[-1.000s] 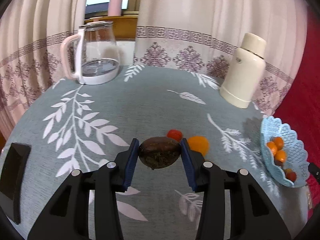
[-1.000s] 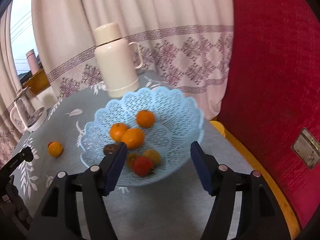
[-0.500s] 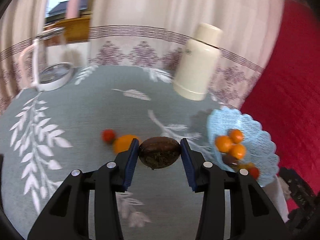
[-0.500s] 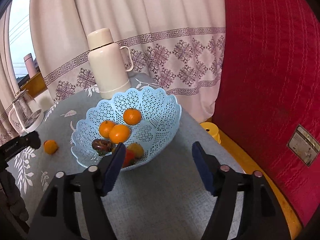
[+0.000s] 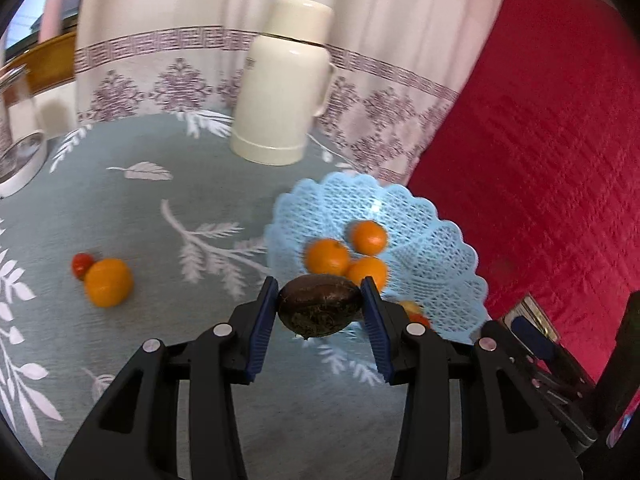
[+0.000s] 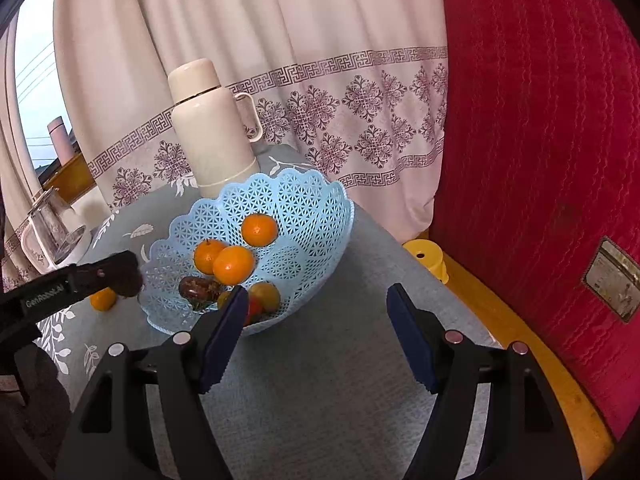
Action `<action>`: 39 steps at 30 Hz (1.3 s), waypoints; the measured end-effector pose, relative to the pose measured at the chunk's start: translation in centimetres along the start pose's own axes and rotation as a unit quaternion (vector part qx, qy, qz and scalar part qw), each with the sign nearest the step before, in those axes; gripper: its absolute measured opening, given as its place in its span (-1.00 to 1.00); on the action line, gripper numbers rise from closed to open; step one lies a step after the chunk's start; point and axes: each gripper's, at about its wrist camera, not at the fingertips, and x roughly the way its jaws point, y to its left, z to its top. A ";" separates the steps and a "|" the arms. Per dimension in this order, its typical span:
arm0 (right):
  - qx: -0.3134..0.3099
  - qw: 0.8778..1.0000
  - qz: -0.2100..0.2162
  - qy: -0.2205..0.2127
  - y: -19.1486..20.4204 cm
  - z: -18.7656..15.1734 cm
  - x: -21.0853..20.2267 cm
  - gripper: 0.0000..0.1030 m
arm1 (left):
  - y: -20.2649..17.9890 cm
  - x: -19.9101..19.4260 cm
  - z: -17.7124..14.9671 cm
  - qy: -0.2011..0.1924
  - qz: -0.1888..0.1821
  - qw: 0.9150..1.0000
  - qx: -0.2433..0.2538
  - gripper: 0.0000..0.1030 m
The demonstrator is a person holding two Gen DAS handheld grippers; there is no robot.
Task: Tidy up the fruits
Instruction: 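Lower the dark brown fruit into the basket and open the left tool, then move both tools back toward the large orange and tomato on the table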
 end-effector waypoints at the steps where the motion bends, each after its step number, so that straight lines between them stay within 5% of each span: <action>1: 0.001 1.000 0.001 0.000 -0.1 0.0 0.0 0.39 | -0.4 0.1 0.0 -0.001 -0.002 1.000 0.007 -0.15; 6: 0.004 1.000 0.006 0.004 -0.2 -0.1 0.2 0.39 | -1.9 1.1 -0.3 0.008 -0.012 1.000 0.026 -0.13; 8: 0.003 1.000 0.006 0.003 -0.1 -0.2 0.2 0.39 | -2.2 1.1 -0.4 0.006 -0.016 0.999 0.033 0.07; 10: 0.002 1.000 0.006 0.003 -0.1 -0.1 0.1 0.39 | -2.0 0.6 -0.3 -0.008 -0.017 0.999 0.031 0.54; 13: 0.004 1.000 0.007 0.003 -0.2 -0.2 0.2 0.39 | -1.3 -0.3 0.1 -0.028 -0.017 0.999 0.019 0.70; 24: 0.000 1.000 0.006 0.002 0.0 -0.1 0.2 0.39 | 3.2 -1.8 0.5 -0.057 0.066 0.996 -0.023 0.95; 39: -0.010 1.000 0.023 0.007 1.3 -0.1 -0.3 0.39 | 12.6 -4.8 -0.3 -0.067 0.140 0.980 -0.121 0.95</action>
